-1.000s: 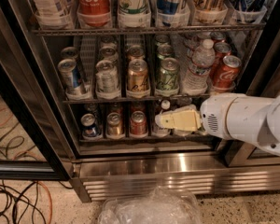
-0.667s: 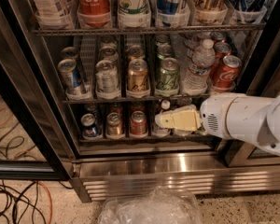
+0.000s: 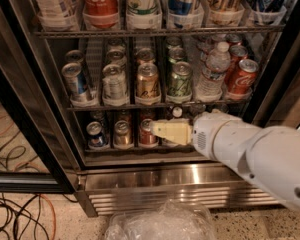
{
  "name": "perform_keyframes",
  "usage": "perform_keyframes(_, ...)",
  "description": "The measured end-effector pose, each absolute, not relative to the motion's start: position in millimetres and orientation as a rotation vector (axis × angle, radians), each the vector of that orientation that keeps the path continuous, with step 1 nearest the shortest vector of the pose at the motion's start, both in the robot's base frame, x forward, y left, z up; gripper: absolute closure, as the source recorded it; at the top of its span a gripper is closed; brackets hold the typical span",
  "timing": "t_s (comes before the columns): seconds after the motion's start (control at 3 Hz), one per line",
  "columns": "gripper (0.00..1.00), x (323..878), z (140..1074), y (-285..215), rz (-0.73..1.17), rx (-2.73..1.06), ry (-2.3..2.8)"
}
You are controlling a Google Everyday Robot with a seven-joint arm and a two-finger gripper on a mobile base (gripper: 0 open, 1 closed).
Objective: Pick coke can from middle shelf of fridge
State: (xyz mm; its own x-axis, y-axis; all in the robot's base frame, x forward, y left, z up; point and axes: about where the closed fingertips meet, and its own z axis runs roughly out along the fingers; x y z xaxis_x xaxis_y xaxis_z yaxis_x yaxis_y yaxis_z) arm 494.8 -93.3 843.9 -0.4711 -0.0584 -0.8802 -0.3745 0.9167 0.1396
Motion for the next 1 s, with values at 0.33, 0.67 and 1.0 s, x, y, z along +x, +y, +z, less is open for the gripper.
perform_keyframes(0.33,0.0,499,827,-63,0.411,-0.205,2.01)
perform_keyframes(0.67,0.0,503,800,-39,0.475,-0.075,1.984)
perform_keyframes(1.0,0.0,498,755,-8,0.616,0.078,1.982)
